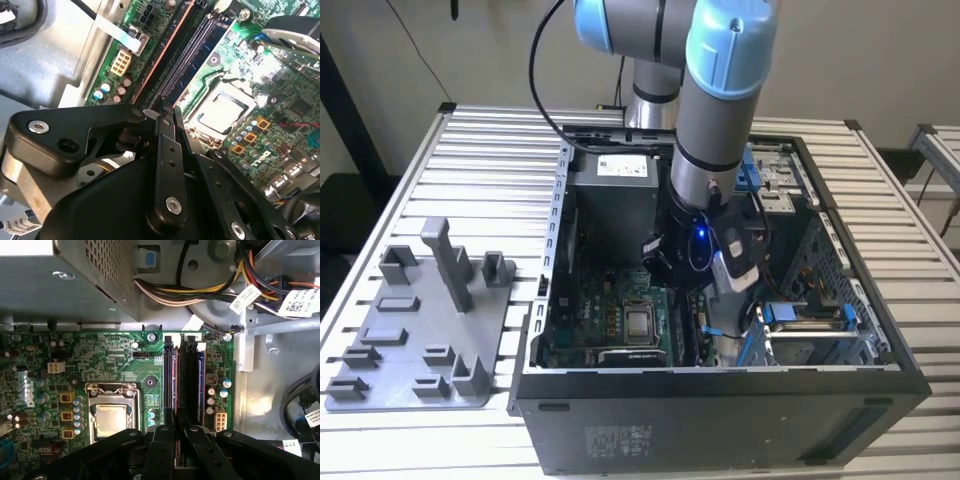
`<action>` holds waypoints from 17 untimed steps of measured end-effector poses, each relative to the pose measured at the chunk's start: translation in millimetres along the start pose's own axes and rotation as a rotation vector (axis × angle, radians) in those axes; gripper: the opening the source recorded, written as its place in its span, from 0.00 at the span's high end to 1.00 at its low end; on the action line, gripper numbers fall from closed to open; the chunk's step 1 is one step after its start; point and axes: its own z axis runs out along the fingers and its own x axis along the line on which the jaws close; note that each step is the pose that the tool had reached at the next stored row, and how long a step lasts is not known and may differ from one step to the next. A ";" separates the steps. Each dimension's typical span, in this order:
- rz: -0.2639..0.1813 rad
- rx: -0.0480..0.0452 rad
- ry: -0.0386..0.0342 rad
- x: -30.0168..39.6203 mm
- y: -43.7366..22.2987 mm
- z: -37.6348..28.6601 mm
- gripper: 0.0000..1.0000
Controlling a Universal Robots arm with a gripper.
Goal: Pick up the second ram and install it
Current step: 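Insert the second ram into the second slot, then press down the second ram until it locks into place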
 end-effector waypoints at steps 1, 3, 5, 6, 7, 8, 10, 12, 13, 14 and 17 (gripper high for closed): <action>-0.009 0.0000 0.0000 -0.1 0.0 0.1 0.86; -0.018 0.0000 0.0002 -0.1 -0.1 0.4 0.86; -0.022 -0.0002 0.0002 -0.2 0.0 0.8 0.86; -0.024 -0.0001 0.0003 -0.2 0.0 0.9 0.86; -0.025 -0.0001 0.0003 -0.2 -0.1 1.4 0.86; -0.025 -0.0004 0.0004 -0.2 -0.1 2.0 0.86; -0.025 -0.0010 0.0006 -0.2 -0.3 3.5 0.86; -0.027 -0.0020 0.0005 -0.3 -0.3 4.9 0.86; -0.028 -0.0060 -0.0005 -0.5 0.3 5.9 0.86; -0.030 -0.0061 -0.0008 -0.6 0.3 6.5 0.86; -0.032 -0.0040 0.0002 -0.7 0.0 5.8 0.86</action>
